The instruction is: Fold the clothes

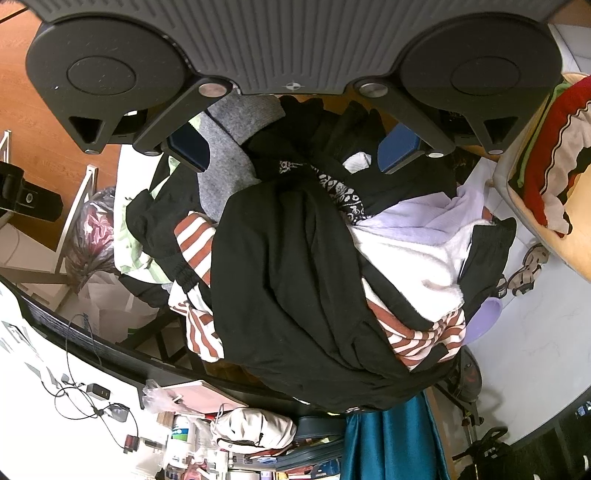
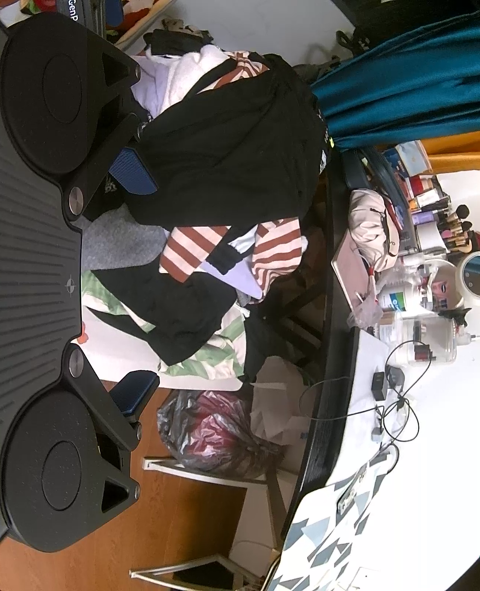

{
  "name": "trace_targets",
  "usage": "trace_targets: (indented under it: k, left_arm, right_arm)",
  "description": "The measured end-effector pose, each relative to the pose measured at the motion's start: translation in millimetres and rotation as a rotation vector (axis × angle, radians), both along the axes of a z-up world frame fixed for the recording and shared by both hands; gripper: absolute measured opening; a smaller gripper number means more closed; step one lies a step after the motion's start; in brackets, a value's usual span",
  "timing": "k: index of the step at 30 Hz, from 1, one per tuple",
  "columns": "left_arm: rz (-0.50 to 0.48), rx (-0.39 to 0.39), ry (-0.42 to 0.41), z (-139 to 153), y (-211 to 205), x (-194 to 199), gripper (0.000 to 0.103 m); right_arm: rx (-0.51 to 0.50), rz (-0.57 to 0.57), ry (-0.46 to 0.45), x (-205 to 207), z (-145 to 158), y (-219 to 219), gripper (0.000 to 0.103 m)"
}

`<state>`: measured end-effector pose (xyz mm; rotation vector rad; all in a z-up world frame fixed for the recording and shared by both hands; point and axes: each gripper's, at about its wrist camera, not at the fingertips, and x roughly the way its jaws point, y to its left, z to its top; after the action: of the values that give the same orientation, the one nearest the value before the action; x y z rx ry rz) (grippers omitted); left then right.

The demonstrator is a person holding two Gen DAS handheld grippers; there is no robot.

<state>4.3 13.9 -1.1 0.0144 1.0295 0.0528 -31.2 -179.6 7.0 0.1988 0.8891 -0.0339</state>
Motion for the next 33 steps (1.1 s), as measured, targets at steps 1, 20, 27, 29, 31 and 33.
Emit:
trace_targets:
  k: [1,20,27,29,31,33]
  left_arm:
    - [0.0,-0.001,0.0,-0.1,0.2,-0.3,0.099]
    - [-0.003,0.005,0.003,-0.1,0.5,-0.1,0.099]
    - [-0.002,0.005,0.001,-1.0,0.1,-0.5,0.099]
    - [-0.004,0.005,0.0,-0.8,-0.2,-0.8,0.099]
    - [-0.009,0.007,-0.004,-0.4,-1.2,-1.2,0.099]
    - [-0.01,0.009,-0.006,-0.1,-1.9,-1.2,0.099]
  right_arm:
    - [-0.003,0.001,0.0,-0.2,0.1,0.7,0.102]
    - [-0.017,0.0,0.008,1.9,-0.4,2.0,0.102]
    - [-0.02,0.002,0.009,2.8,-1.1,3.1,0.102]
    - [-0.021,0.002,0.009,3.4,-1.1,3.4,0.102]
    - [-0.021,0.003,0.011,3.7,-1.4,3.3,0.102]
    - [-0.021,0.003,0.012,4.4,-1.6,2.8,0.102]
